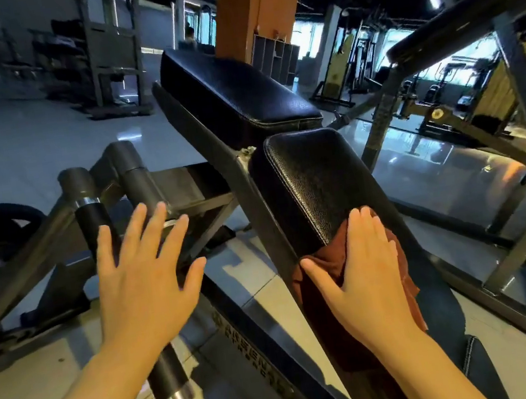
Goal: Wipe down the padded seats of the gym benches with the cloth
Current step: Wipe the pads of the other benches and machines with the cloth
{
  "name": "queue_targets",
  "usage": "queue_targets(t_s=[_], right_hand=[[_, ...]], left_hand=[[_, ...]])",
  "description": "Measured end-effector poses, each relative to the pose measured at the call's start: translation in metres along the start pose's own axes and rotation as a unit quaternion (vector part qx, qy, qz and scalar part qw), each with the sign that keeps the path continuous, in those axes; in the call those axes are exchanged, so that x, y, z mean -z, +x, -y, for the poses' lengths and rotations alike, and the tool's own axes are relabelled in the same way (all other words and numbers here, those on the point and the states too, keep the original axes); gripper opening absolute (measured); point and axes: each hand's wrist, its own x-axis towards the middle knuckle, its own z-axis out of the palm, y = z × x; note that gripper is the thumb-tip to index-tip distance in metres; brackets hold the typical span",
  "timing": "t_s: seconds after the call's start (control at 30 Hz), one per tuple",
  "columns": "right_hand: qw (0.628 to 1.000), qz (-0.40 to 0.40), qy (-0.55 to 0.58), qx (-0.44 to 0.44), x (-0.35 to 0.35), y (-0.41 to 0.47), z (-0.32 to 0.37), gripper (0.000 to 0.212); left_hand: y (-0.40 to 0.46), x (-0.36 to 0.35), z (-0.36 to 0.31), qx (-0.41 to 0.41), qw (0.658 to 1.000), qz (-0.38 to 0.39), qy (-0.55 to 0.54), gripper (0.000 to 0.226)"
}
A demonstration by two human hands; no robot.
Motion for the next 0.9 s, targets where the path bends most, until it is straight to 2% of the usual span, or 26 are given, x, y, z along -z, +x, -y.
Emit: queue_targets(t_s=[0.13,0.2,0.33,0.47,0.53,0.63,0.73,0.77,0.83,0.9], right_hand=[[0.999,-0.026,0.010,0.040,-0.001,0.073,0.048,0.098],[0.998,-0.006,0.007,0.055,0.000,0.118,0.070,0.097],[0.991,0.029,0.067,0.108,0.007,0.162,0.062,0.090],[0.993,-0.008,0.081,0.080,0.011,0.146,0.009,0.089],[0.994,-0.025,0.089,0.053,0.013,0.120,-0.029,0.085],[0.997,0.016,0.078,0.014,0.017,0.063,-0.081,0.091],[0.997,0.025,0.068,-0.008,0.012,0.025,-0.107,0.071],[0.998,0.019,0.057,-0.016,0.010,0.022,-0.108,0.071],[0.999,0.015,0.041,-0.027,0.006,0.029,-0.104,0.092],[0.999,0.008,0.035,-0.024,0.001,0.051,-0.091,0.102]], left_hand=[[0.002,-0.001,0.002,-0.001,1.000,-0.026,-0.012,0.063],[0.002,0.000,0.003,-0.016,0.999,-0.035,-0.020,0.063],[-0.001,0.001,0.003,-0.008,0.999,-0.027,-0.025,0.062],[-0.005,0.001,0.005,-0.002,1.000,-0.015,-0.014,0.062],[-0.005,0.002,0.005,-0.026,1.000,0.004,0.002,0.063],[-0.007,0.002,0.006,-0.094,0.995,0.028,0.025,0.063],[-0.007,0.003,0.008,-0.115,0.992,0.040,0.011,0.063],[-0.008,0.003,0.009,-0.116,0.992,0.043,0.007,0.064],[-0.009,0.003,0.008,-0.120,0.992,0.044,0.001,0.065],[-0.011,0.003,0.006,-0.124,0.992,0.036,-0.006,0.068]])
